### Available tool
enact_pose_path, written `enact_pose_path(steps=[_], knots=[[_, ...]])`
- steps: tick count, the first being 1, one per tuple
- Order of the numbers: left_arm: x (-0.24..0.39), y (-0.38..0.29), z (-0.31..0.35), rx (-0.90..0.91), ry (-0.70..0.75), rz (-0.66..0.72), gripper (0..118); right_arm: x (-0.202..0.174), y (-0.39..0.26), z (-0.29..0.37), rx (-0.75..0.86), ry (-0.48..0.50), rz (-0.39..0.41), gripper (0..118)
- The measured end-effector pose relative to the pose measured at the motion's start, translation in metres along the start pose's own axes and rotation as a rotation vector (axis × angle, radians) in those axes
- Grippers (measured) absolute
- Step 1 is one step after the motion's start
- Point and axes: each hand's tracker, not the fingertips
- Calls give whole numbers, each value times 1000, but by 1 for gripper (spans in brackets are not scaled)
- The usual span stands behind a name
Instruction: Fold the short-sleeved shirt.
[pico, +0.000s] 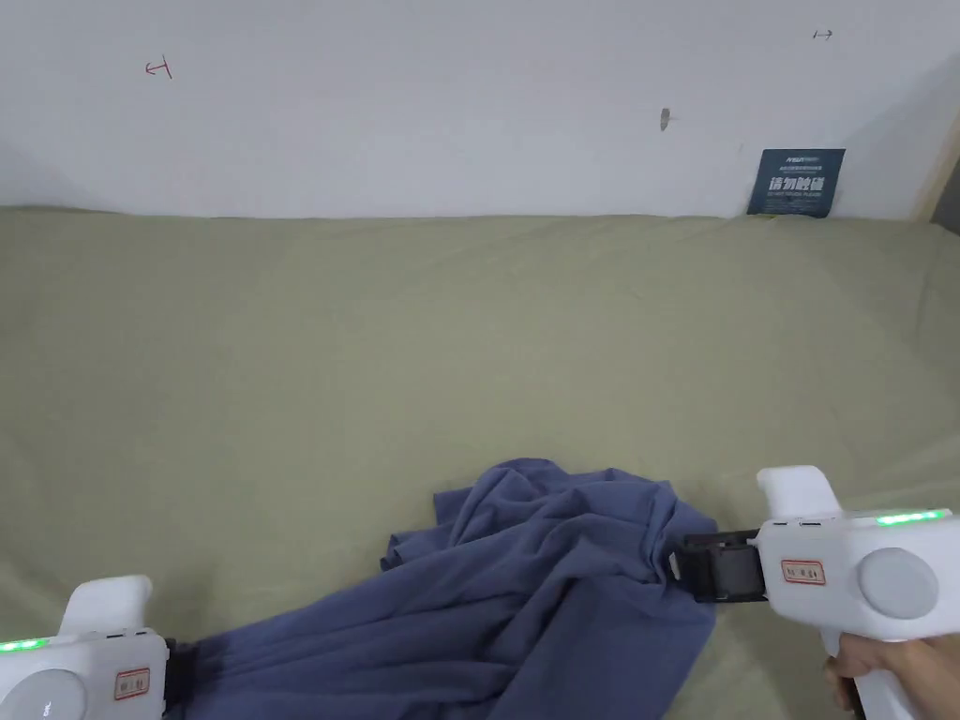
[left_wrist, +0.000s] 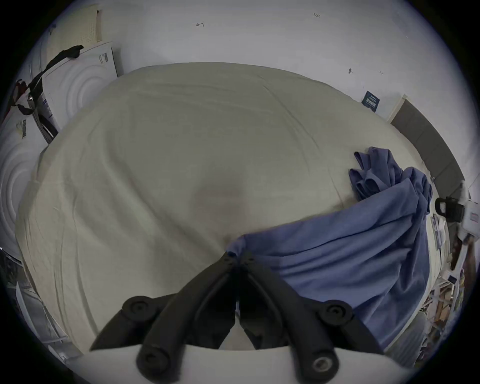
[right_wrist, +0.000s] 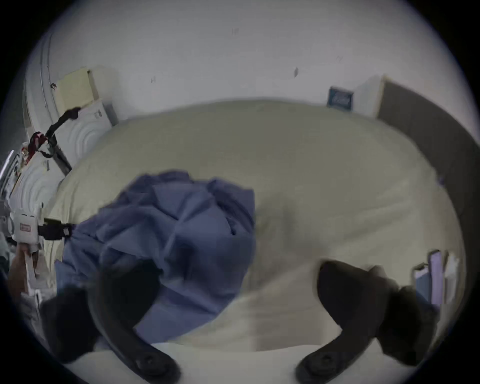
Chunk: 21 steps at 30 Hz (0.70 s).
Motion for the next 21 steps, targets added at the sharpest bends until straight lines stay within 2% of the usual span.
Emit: enact_pose_path(steps=[1, 2, 4, 5, 7, 8, 9, 10, 11, 12, 15, 18, 21], knots=[[-3, 2, -3, -4, -4, 1, 0, -2, 4, -9, -79, 26, 14, 112], [-4, 2, -5, -6, -6, 2, 0, -3, 7, -17, -105, -28, 33, 109], [-4, 2, -7, -8, -7, 0, 0, -7, -3, -45, -90, -20, 27, 108], [-5, 3, -10, -11, -7, -1, 0, -8, -2, -51, -98, -22, 15, 102], [-5, 4, -11, -9, -3, 2, 0, -5, -2, -60, -128, -28, -63, 70], [-5, 4, -10, -9, -2, 4, 0, -4, -1, -58, -114, -50, -61, 68], [-9, 6, -11, -11, -4, 8, 0, -4, 1, -50, -114, -29, -48, 56], [-13, 8, -11, -13, -6, 14, 0, -3, 2, -38, -113, 37, -64, 6], [-15, 11, -6, -13, -10, 21, 0, -7, 2, -24, -79, 37, -83, 5], [-16, 12, -1, -4, -10, 34, 0, -9, 4, -12, -73, -3, -67, 5], [-19, 22, 27, 45, -6, 32, 0, -9, 13, 37, -15, 39, -60, 5], [-20, 36, 72, 145, 11, 26, 0, -14, 30, 89, 52, 60, -14, 5], [-20, 55, 128, 255, 33, 25, 0, -17, 45, 140, 149, 39, 37, 5]])
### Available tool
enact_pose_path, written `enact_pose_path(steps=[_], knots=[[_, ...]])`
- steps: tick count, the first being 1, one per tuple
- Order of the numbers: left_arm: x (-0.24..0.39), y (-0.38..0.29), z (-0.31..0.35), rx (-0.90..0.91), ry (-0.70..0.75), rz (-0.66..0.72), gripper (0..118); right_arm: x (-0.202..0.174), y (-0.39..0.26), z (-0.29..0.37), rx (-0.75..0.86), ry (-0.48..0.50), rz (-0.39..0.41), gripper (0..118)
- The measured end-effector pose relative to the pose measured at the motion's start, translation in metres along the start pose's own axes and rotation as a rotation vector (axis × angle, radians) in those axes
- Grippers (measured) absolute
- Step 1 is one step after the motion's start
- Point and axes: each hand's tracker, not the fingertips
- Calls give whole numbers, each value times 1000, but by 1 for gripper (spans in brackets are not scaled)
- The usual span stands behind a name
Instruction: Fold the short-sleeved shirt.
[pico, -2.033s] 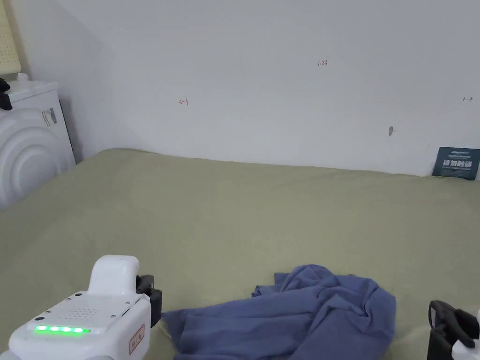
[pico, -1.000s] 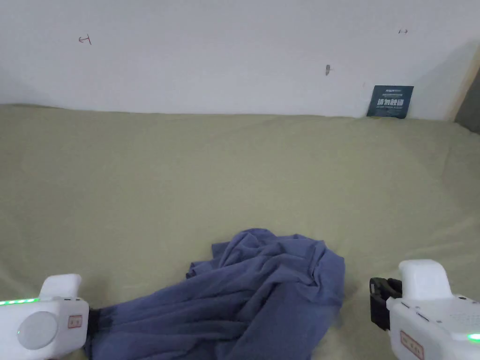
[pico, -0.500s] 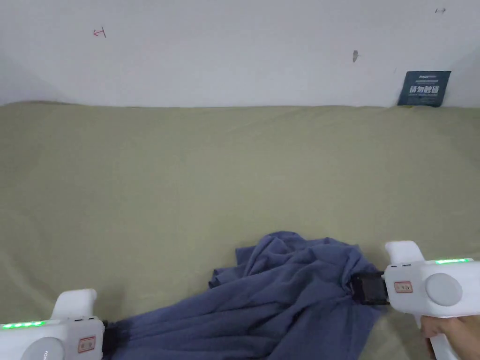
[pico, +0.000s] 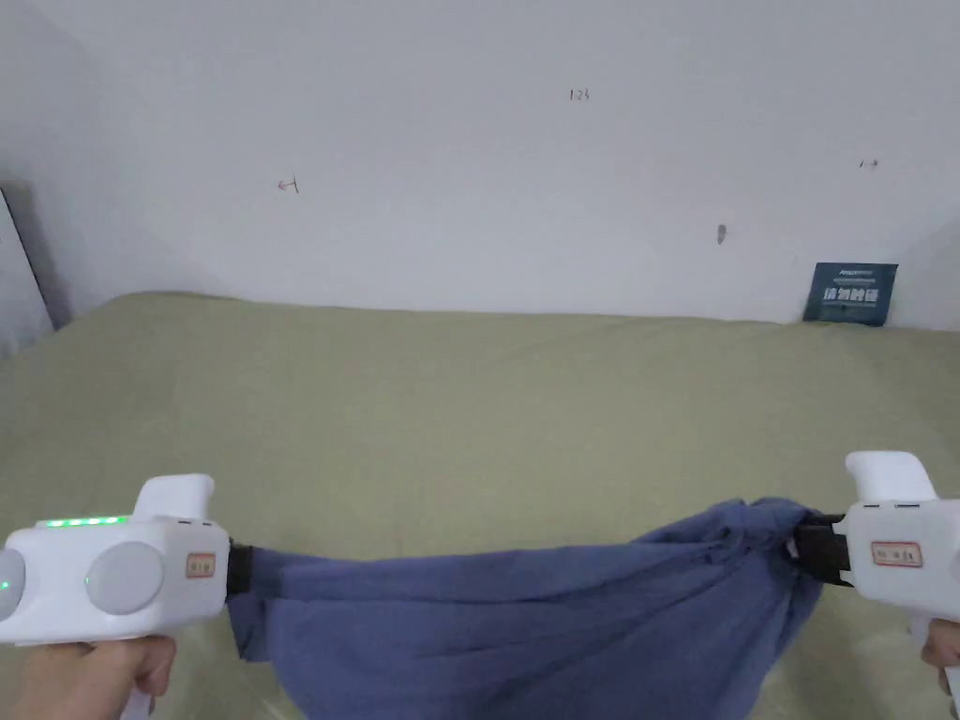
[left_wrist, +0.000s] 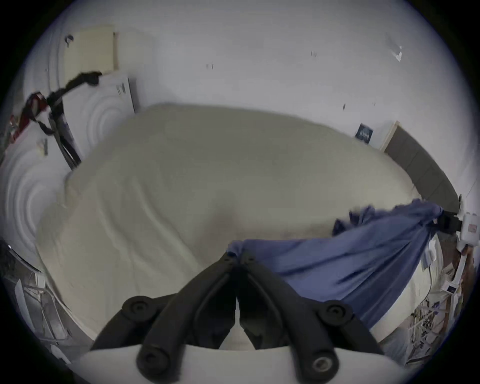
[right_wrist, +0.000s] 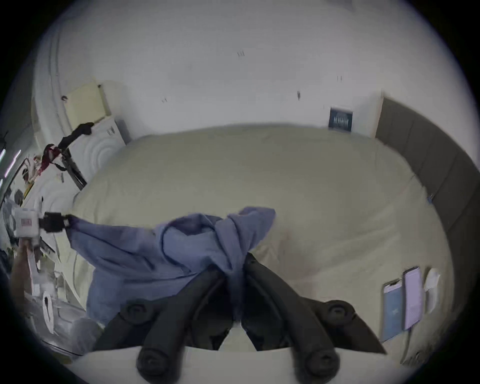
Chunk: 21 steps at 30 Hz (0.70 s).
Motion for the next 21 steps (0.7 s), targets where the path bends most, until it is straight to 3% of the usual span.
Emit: enact_pose_path(steps=[5, 11, 21], knots=[[13, 52, 84, 154, 33, -54, 0, -7, 41, 78, 136, -33, 50, 5], [22, 102, 136, 250, 42, -50, 0, 1, 77, 139, 232, -98, 73, 5], [52, 168, 146, 316, 39, -32, 0, 6, 138, 147, 260, -175, 111, 5]])
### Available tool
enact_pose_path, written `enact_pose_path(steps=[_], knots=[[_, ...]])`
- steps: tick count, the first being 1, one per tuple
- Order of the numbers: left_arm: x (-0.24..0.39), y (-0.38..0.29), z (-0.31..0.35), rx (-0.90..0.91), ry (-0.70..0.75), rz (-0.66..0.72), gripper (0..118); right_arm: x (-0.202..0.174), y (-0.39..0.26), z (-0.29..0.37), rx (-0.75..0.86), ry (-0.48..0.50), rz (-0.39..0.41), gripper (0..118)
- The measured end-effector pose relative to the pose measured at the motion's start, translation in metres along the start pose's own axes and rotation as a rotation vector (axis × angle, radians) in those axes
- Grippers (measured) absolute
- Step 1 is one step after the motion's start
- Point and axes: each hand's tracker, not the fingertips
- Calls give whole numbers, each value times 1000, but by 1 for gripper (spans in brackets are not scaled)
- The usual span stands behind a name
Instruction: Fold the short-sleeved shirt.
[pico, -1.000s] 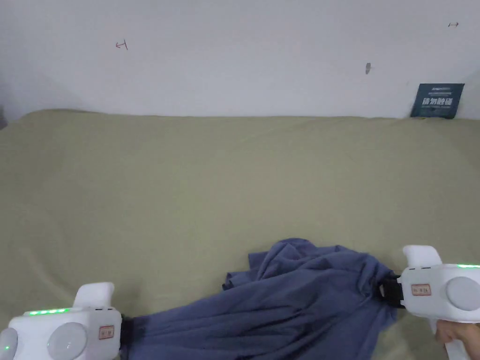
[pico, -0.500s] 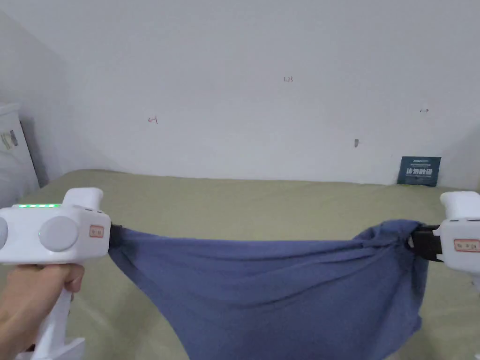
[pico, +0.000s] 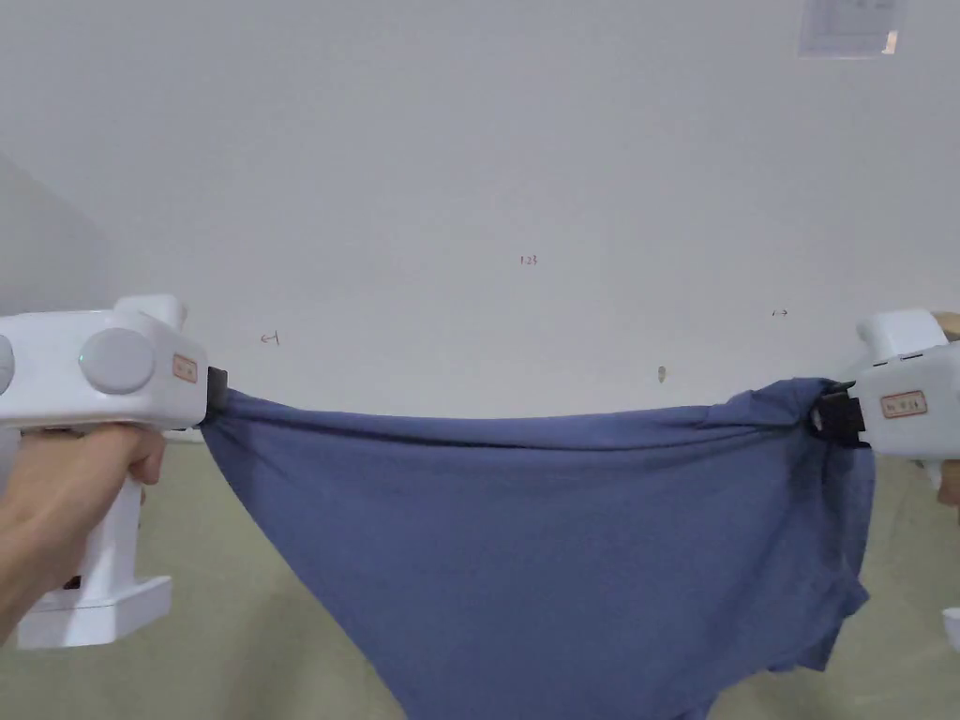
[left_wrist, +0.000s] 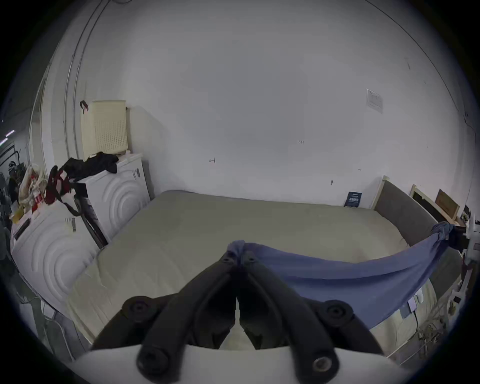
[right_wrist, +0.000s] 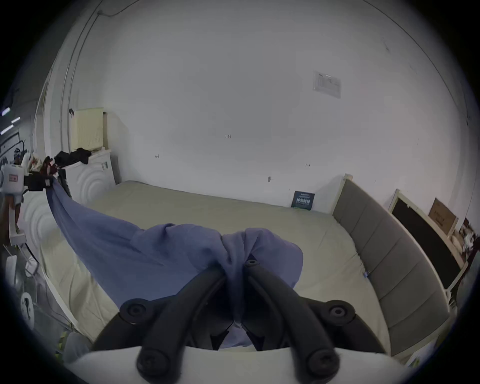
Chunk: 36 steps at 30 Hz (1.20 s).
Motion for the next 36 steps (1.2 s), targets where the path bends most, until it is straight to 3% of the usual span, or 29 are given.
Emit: enact_pose_path(steps=[12, 21, 26, 29, 36], knots=[[14, 70, -85, 46, 91, 7, 0, 1, 71, -103, 26, -48, 0, 5], [21, 63, -172, 22, 131, -22, 0, -4, 73, -210, -11, -66, 0, 5], [24, 19, -213, -37, 132, -36, 0, -5, 30, -250, -56, -63, -39, 5], [26, -23, -225, -114, 124, -50, 0, -8, -11, -261, -155, -59, -10, 5], [18, -125, -191, -212, 56, -69, 0, -13, -120, -217, -274, -34, -59, 5]])
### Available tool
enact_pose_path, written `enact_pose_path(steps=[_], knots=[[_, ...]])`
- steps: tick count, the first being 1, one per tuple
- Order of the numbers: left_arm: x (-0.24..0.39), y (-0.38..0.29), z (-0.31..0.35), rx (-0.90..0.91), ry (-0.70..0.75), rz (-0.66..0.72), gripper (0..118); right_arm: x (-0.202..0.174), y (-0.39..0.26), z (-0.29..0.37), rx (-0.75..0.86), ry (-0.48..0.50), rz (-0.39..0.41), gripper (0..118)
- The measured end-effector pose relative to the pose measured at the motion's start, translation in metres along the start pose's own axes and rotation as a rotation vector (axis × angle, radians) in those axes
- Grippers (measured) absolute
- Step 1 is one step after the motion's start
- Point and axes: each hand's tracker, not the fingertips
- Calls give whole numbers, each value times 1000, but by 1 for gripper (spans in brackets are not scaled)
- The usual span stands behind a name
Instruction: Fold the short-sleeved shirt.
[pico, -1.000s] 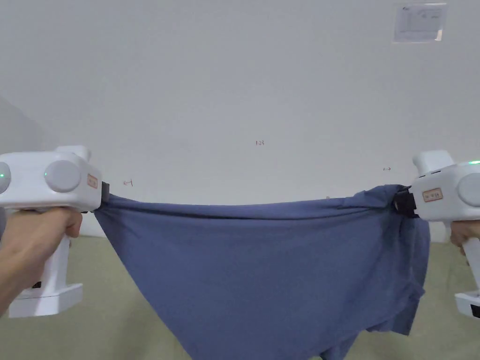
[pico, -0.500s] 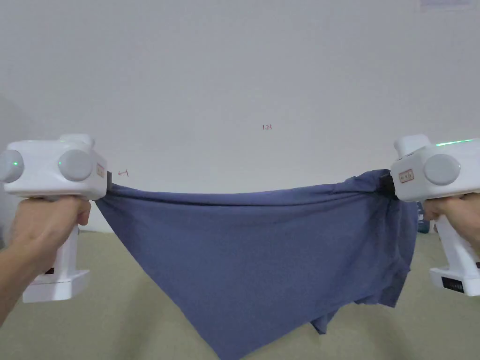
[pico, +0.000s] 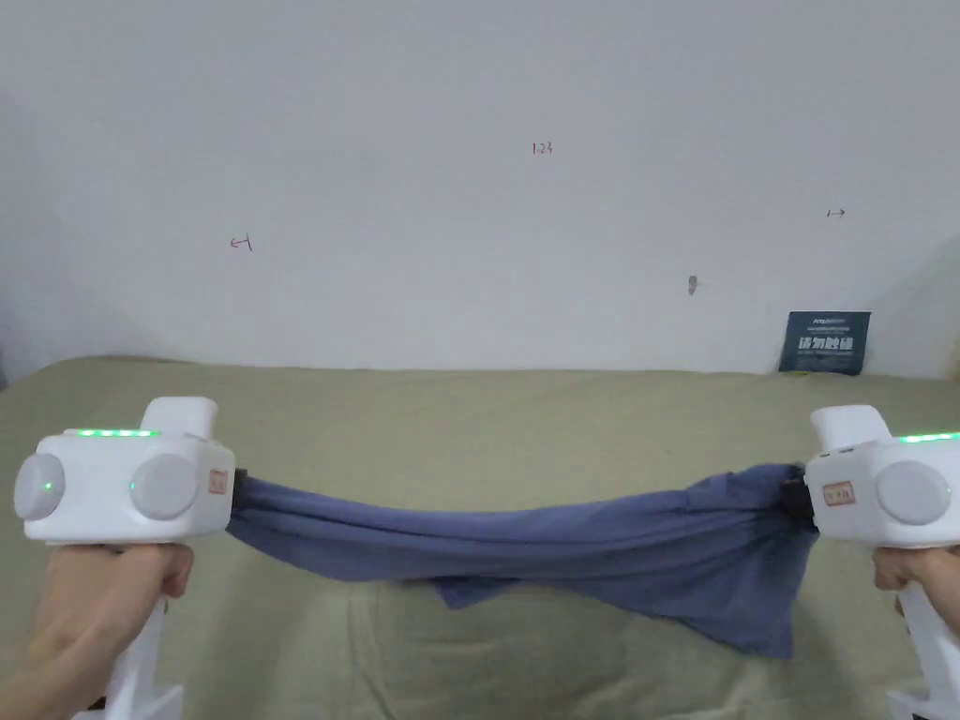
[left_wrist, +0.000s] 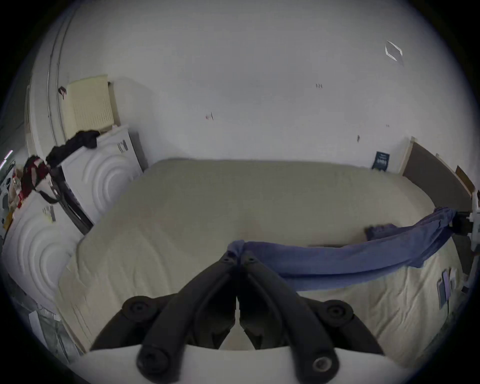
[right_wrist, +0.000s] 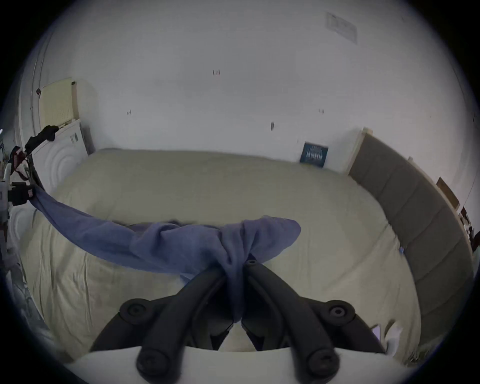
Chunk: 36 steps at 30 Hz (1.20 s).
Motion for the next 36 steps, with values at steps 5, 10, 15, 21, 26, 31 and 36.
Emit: enact_pose_path(steps=[5, 10, 15, 21, 26, 31, 36], knots=[[-12, -94, 41, -94, -53, 23, 0, 0, -100, 46, -40, 25, -3, 5], [-24, -181, 79, -175, -57, 17, 0, -7, -198, 92, -92, 44, -34, 5], [-42, -240, 96, -246, -70, 16, 0, -13, -266, 120, -147, 36, -11, 5], [-54, -273, 88, -298, -97, 36, 0, -11, -292, 117, -176, 37, -61, 5], [-62, -265, 94, -260, -131, 60, 118, -8, -275, 140, -171, 18, -62, 117], [-38, -213, 162, 32, -121, 81, 114, -16, -227, 197, 95, 1, -114, 115], [9, -184, 228, 307, -86, 71, 83, -51, -200, 238, 395, -22, -141, 67]])
